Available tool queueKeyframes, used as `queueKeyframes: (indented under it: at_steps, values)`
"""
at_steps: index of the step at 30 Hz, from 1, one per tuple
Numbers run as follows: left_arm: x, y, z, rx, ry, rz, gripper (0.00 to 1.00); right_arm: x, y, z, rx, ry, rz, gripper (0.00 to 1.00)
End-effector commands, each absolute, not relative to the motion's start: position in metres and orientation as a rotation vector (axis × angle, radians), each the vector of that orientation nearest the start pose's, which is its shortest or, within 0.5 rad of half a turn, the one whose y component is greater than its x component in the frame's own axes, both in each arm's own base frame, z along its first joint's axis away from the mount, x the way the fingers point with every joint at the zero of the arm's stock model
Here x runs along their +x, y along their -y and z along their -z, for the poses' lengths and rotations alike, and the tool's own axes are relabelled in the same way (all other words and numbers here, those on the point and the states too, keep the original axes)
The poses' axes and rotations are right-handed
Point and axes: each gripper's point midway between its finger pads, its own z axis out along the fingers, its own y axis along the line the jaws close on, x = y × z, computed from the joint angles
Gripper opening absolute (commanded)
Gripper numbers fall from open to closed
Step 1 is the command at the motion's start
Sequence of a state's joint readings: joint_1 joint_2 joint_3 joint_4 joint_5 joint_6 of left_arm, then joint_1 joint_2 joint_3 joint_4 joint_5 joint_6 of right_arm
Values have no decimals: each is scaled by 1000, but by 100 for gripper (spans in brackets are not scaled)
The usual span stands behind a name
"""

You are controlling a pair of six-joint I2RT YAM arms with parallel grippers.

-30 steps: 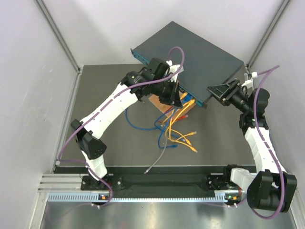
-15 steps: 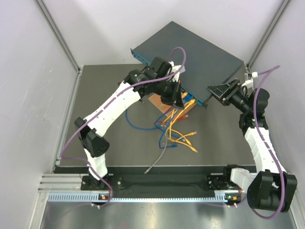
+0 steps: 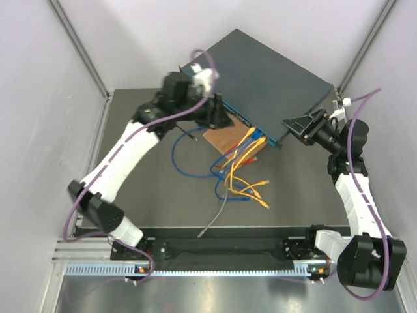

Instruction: Insert the plug into the switch port

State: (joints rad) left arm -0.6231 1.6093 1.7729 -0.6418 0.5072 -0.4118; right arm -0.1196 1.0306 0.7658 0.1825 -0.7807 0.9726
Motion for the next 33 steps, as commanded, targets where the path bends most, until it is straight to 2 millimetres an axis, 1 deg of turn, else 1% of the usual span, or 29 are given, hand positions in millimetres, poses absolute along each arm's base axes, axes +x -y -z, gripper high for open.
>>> queueKeyframes:
  at_steps: [1,2,3,4,5,6,7,8,9,10,11,13,14,15,16,17,18,19,20,21,22,23,24,25,26,28,29,31,33]
  values:
    - [311,282,-403,535,-1845,1010,58,311,-121,-330,39,-1697,-1251,47]
    - [314,269,-392,501,-1872,984,58,310,-119,-330,44,-1700,-1244,55]
    - [319,239,-396,417,-1872,930,59,311,-114,-330,43,-1701,-1223,68]
    - [323,224,-379,363,-1923,905,61,309,-112,-330,48,-1709,-1215,73]
    - [322,206,-376,297,-1940,884,62,309,-110,-329,55,-1716,-1208,86]
    - [335,173,-368,187,-1966,825,62,310,-105,-332,44,-1709,-1174,91]
    - [335,156,-341,117,-2043,814,62,307,-103,-330,54,-1726,-1168,95]
    - [336,139,-332,61,-2062,793,63,307,-100,-331,35,-1725,-1139,100]
    - [344,104,-320,-56,-2082,739,63,307,-95,-337,31,-1714,-1112,100]
    - [344,90,-299,-116,-2127,750,64,306,-93,-338,26,-1718,-1099,100]
    - [350,62,-286,-190,-2141,709,64,305,-90,-335,26,-1737,-1078,100]
    - [355,43,-262,-216,-2180,661,64,303,-83,-341,15,-1730,-1039,100]
    - [365,28,-243,-193,-2215,578,64,301,-81,-340,8,-1741,-1022,100]
    - [372,19,-233,-177,-2229,534,64,300,-76,-346,-1,-1731,-1003,100]
    - [379,15,-229,-146,-2239,507,63,298,-75,-347,-12,-1733,-997,100]
    - [389,13,-205,-82,-2300,503,63,297,-73,-348,-31,-1734,-973,100]
    - [396,12,-196,-43,-2322,507,60,296,-69,-352,-28,-1740,-962,100]
    - [408,9,-200,-11,-2325,489,61,295,-68,-353,-39,-1743,-966,100]
    - [418,6,-173,30,-2386,499,60,294,-66,-355,-45,-1741,-957,100]
    - [424,5,-163,48,-2412,506,57,294,-62,-358,-36,-1737,-948,100]
    - [439,2,-167,61,-2402,501,57,294,-61,-359,-39,-1735,-953,100]
    - [449,5,-140,79,-2446,544,56,294,-60,-360,-30,-1734,-951,100]
    - [449,10,-130,80,-2492,598,55,294,-58,-361,-28,-1731,-946,100]
    - [467,9,-134,82,-2469,591,52,294,-57,-360,-24,-1732,-945,100]
    - [476,12,-111,56,-2501,629,52,294,-57,-360,-21,-1734,-947,100]
    - [493,17,-105,61,-2495,638,49,295,-55,-357,-10,-1740,-951,100]
    - [496,29,-92,113,-2514,642,48,296,-54,-356,-6,-1742,-950,100]
    - [499,40,-85,191,-2518,608,46,296,-51,-356,-3,-1743,-946,100]
    - [494,62,-81,305,-2509,601,40,297,-48,-354,4,-1752,-938,100]
